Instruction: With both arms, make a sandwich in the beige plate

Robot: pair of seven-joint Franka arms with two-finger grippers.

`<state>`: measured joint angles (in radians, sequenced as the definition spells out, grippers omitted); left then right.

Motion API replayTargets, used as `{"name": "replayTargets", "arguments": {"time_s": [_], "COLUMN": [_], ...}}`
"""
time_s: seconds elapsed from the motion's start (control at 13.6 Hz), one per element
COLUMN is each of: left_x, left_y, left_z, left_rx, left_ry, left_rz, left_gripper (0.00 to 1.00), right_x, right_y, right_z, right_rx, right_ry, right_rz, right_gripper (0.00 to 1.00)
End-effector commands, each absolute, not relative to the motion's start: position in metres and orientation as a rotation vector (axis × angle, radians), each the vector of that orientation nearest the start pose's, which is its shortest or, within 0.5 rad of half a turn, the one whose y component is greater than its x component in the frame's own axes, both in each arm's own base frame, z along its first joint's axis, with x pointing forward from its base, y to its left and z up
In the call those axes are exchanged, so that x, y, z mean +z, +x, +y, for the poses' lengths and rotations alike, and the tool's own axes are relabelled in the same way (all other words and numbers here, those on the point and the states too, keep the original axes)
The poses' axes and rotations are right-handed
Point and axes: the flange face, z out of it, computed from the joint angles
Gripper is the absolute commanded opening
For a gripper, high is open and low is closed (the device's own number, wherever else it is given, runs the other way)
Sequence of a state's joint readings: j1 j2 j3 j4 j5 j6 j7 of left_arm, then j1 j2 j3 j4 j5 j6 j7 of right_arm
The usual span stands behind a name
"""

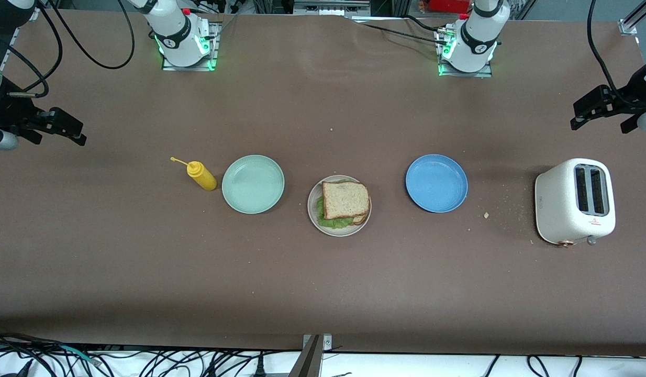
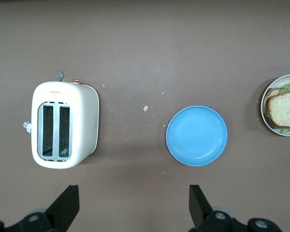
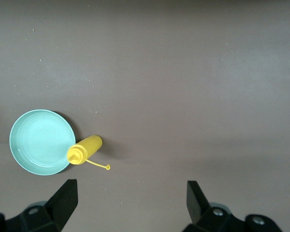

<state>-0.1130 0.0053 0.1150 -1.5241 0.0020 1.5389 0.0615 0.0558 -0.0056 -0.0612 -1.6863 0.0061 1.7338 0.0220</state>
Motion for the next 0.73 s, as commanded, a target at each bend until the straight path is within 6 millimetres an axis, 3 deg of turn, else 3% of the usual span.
{"name": "replayTargets", "arguments": {"time_s": [0.0,0.66], "left_x": [0.6367,0.6355], "left_y": [0.5532,0.5554], "left_z": [-0.0041,0.0025], "left_rx": [-0.023,-0.029], "left_ry": [-3.100,-3.099], "left_rz": [0.103,0.099], "left_gripper": [1.00,1.00], "right_x": [0.5921,0.5899], "right_y": [0.5681,0.5685], "right_z": [-0.0045,-0.0054], "right_rx": [-0.077,-0.072], "right_ry": [-3.117,-3.117], "right_rz": [0.040,0.045], "right_gripper": [1.00,1.00]}}
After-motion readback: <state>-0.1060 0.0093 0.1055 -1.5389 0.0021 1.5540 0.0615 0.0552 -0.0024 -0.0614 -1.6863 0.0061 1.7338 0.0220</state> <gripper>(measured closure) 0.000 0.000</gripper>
